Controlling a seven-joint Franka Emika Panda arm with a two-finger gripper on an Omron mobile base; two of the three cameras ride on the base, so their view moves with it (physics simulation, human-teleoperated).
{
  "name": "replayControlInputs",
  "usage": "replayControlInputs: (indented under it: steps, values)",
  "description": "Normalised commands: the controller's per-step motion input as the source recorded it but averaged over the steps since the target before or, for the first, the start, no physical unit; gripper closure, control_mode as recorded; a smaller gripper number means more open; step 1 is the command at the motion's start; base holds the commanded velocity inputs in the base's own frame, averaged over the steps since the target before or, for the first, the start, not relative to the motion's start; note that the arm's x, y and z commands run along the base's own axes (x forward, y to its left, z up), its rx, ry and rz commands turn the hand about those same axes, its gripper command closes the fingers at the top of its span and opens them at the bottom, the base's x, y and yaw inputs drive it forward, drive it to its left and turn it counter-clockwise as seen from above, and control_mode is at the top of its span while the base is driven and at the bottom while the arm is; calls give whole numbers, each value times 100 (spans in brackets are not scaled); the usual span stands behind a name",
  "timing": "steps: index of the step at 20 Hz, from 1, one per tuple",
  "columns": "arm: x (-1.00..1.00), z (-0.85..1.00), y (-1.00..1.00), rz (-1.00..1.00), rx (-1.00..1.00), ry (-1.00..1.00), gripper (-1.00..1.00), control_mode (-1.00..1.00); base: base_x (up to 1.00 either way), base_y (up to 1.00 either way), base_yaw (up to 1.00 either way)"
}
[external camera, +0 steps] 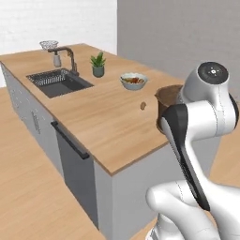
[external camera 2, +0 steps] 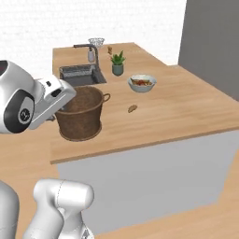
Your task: Open the cabinet, pick up the bread from the cabinet and place it in the basket. Then move the basket to the dining counter.
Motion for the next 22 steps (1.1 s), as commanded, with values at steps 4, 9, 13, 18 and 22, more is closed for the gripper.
replayControlInputs:
  steps: [4, 9, 13, 18, 22]
  values:
    - [0, 0, 0, 0, 0, 0, 100, 100, 17, -89, 35]
    - [0, 0, 0, 0, 0, 0, 100, 100, 32, -88, 33]
    - [0, 0, 0, 0, 0, 0, 100, 100, 34, -90, 33]
    - [0, 0, 0, 0, 0, 0, 100, 100, 47, -84, 35]
    - [0, 0, 0, 0, 0, 0, 100, 100, 38, -75, 33]
